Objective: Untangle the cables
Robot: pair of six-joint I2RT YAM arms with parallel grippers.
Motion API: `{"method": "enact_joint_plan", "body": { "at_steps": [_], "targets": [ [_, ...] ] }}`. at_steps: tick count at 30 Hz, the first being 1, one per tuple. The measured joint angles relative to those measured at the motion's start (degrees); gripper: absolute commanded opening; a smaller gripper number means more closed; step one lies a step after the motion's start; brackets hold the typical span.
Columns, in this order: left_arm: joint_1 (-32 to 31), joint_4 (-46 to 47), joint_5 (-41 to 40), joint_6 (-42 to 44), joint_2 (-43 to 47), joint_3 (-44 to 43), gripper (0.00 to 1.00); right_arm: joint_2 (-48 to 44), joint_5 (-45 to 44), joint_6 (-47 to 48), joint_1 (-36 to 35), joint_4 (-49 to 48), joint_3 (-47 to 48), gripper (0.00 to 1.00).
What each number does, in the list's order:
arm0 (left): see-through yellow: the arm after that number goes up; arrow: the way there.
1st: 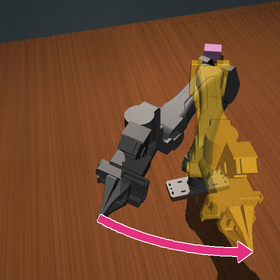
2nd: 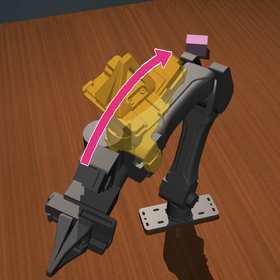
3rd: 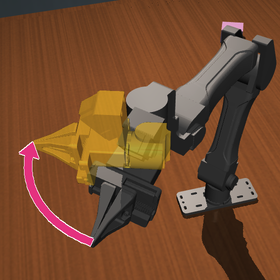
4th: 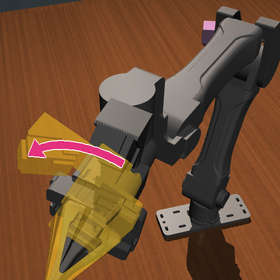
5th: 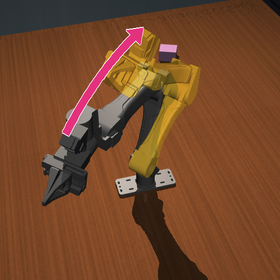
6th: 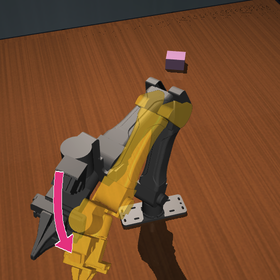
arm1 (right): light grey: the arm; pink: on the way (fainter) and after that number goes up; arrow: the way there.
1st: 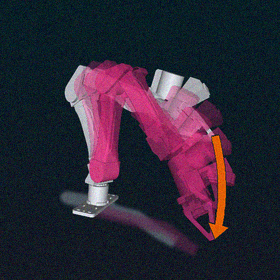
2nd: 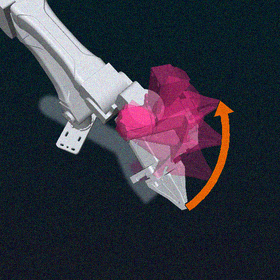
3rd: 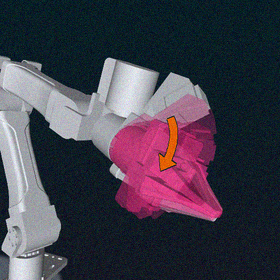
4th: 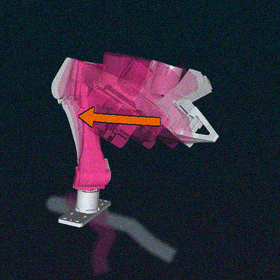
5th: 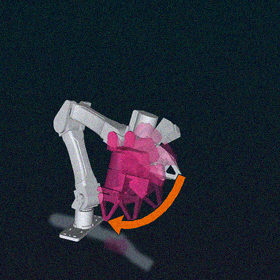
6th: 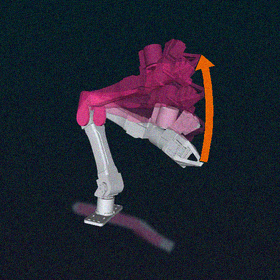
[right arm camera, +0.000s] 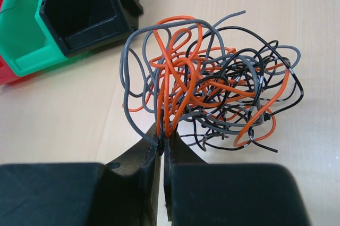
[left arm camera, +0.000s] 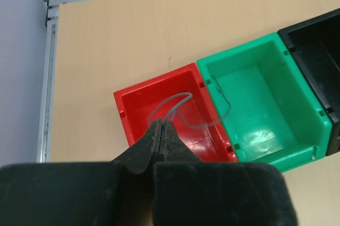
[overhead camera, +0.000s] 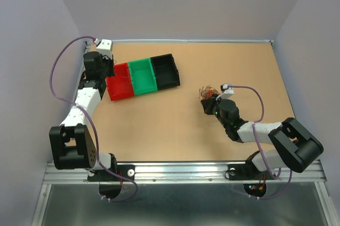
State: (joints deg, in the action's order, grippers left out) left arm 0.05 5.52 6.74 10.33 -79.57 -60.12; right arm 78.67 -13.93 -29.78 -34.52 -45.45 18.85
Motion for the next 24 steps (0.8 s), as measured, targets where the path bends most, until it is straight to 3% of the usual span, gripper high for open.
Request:
{"method": "enact_joint_plan", "body": {
  "at_steps": [5, 10, 24],
  "targets": [
    [1.6, 6.3, 3.1, 0.3, 4.2, 8.8, 0.00, 0.0, 0.0, 0.0, 0.0, 0.0, 0.0, 0.01],
    [1.2, 9.0, 3.3, 0.7, 6.6, 11.8, 0.00, 0.0, 0.4, 0.0, 0.0, 0.0, 0.0, 0.00],
    [5.0, 17.3, -8.5, -1.4, 10.9, 16.5, 0.00, 0.9, 1.1, -0.1, 0.0, 0.0, 0.0, 0.01]
  ]
}}
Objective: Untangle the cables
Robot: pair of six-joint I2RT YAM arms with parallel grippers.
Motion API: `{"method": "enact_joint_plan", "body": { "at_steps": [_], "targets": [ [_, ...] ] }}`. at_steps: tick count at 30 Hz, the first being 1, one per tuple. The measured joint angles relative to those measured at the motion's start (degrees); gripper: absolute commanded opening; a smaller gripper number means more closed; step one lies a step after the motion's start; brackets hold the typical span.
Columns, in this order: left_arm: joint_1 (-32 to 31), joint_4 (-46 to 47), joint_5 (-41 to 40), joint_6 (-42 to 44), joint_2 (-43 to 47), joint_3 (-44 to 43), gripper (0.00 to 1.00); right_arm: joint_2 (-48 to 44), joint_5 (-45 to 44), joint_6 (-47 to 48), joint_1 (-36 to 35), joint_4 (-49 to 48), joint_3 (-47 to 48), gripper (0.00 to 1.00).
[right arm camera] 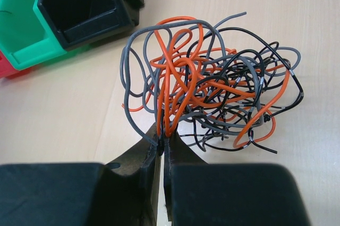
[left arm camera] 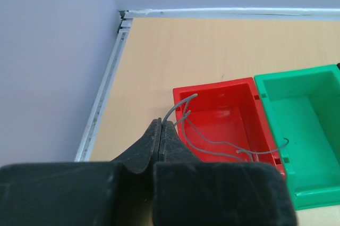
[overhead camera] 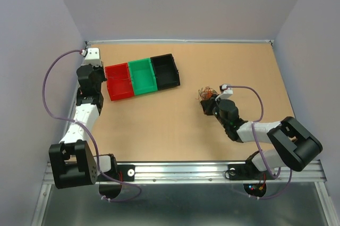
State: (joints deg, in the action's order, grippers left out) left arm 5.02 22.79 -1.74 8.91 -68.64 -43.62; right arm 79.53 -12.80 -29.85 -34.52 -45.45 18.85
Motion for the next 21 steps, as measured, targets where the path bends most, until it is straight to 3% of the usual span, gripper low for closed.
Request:
{"method": "enact_joint_plan", "body": {
  "at_steps": [8, 10, 15, 21],
  "targets": [
    [0.7, 0.7, 1.2, -0.7, -7.8, -1.5, 0.00, 0.0, 0.2, 0.0, 0.0, 0.0, 0.0, 0.01],
    [3.3, 0.0, 1.0, -2.0, -8.6, -1.5, 0.00, 0.0, 0.2, 0.0, 0.0, 0.0, 0.0, 0.01],
    [12.5, 1.0, 1.0, -5.6, -5.6, -1.2, 0.00, 0.3, 0.2, 0.0, 0.0, 0.0, 0.0, 0.01],
    [13.0, 4.4, 6.1, -6.7, -1.2, -1.0, 0.00, 1.2, 0.5, 0.0, 0.0, 0.0, 0.0, 0.01]
  ]
}}
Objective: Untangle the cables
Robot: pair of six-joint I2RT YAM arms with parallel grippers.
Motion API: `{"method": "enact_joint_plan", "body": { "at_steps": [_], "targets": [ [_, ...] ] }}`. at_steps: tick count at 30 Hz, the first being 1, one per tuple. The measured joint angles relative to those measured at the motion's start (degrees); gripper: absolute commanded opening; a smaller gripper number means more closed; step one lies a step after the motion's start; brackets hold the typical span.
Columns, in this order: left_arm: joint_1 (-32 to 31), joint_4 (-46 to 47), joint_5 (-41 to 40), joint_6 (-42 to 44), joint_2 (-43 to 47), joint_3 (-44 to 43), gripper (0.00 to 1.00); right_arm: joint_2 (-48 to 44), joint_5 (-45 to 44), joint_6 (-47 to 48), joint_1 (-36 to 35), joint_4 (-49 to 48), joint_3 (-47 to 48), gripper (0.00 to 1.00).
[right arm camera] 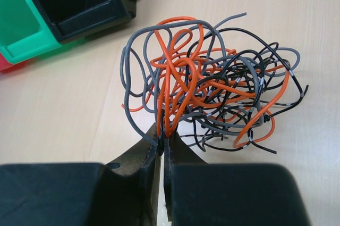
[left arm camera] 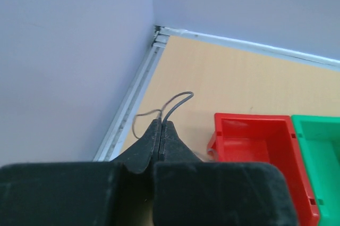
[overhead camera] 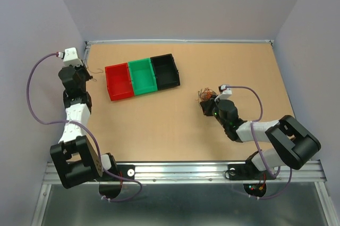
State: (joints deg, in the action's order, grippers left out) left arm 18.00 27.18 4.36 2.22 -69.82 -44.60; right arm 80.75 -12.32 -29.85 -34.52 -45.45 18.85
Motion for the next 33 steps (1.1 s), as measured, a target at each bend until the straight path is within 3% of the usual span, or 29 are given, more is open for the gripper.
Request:
{"method": "enact_joint_plan", "body": {
  "at_steps": [9, 24, 33],
  "targets": [
    [-2.3, -0.6, 9.0, 0.9, -0.9, 0.1, 0.00, 0.5, 0.6, 0.0, 0.0, 0.0, 0.0, 0.01],
    [-7.2, -0.1, 10.9, 3.6, 20.0, 2.7, 0.00, 1.4, 1.7, -0.4, 0.0, 0.0, 0.1, 0.01],
    [-8.6, -0.1, 13.3, 3.9, 14.4, -1.4, 0.00, 1.6, 2.3, -0.4, 0.0, 0.0, 0.1, 0.01]
  ]
}}
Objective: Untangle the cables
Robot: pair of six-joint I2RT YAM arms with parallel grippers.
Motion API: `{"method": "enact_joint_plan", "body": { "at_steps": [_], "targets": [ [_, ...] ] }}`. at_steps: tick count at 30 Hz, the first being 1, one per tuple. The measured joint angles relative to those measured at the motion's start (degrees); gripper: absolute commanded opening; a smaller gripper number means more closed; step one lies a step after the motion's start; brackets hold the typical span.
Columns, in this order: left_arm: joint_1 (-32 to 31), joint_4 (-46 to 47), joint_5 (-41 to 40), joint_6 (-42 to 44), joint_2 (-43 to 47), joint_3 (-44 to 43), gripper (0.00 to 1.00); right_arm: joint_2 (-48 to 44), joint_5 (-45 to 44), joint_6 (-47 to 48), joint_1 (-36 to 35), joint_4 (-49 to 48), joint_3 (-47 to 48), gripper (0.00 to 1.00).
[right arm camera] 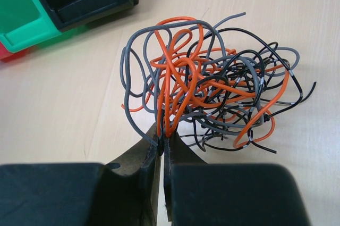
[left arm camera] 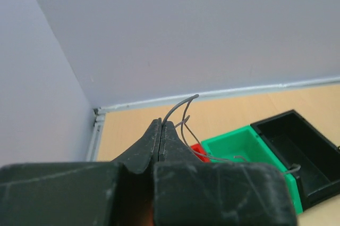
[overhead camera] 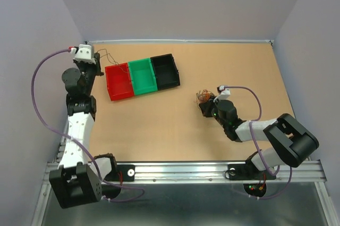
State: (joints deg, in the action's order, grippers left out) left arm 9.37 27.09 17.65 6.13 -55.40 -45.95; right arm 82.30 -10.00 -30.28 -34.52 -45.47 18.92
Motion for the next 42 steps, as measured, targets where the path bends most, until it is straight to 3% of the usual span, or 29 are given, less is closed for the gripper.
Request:
{"method": "enact_joint_plan", "body": {
  "at_steps": [6, 11, 16, 19, 21, 22, 25, 26, 28, 34, 38, 42],
  "targets": [
    [-1.9, -2.4, -0.2, 2.9, -13.9, -0.3, 0.00, 0.0, 0.2, 0.0, 0.0, 0.0, 0.0, 0.01],
    [-9.8, -9.7, -14.0, 8.5, -35.0, -8.9, 0.00, -0.2, 0.2, 0.0, 0.0, 0.0, 0.0, 0.01],
    [-13.9, -17.7, -21.0, 11.7, -53.1, -17.1, 0.01, -0.6, 0.2, 0.0, 0.0, 0.0, 0.0, 0.01],
    [-14.8, -19.0, -23.9, 11.7, -52.0, -17.8, 0.14, -0.9, 0.2, 0.0, 0.0, 0.0, 0.0, 0.01],
    [-14.5, -20.2, -25.6, 11.4, -50.1, -17.2, 0.30, -1.1, 0.2, 0.0, 0.0, 0.0, 0.0, 0.01],
    [-14.2, -20.2, -26.4, 11.2, -48.7, -16.7, 0.45, -1.1, 0.3, 0.0, 0.0, 0.0, 0.0, 0.01],
    [-13.7, -20.5, -27.7, 10.5, -43.1, -14.4, 0.71, -1.1, 1.5, 0.1, 0.0, 0.0, 0.0, 0.01],
    [-13.5, -20.8, -28.1, 10.6, -40.2, -13.8, 0.75, -1.1, 2.1, 0.3, 0.0, 0.0, 0.0, 0.02],
    [-13.3, -21.1, -28.3, 10.2, -35.2, -13.6, 0.82, -1.0, 4.5, 1.2, 0.0, 0.0, 0.0, 0.06],
    [-14.5, -22.8, -23.4, 10.8, -20.0, -13.6, 0.89, -0.9, 16.7, 4.7, -0.1, -0.4, 0.7, 0.08],
    [-23.3, -24.0, -13.0, 13.6, -11.8, -12.1, 0.91, -0.5, 24.0, 6.6, -0.8, -2.8, 1.2, 0.08],
    [-36.1, -23.7, -4.2, 16.2, -12.0, -10.3, 0.91, 2.0, 29.2, 7.5, -1.4, -5.0, 1.7, 0.07]
  ]
}}
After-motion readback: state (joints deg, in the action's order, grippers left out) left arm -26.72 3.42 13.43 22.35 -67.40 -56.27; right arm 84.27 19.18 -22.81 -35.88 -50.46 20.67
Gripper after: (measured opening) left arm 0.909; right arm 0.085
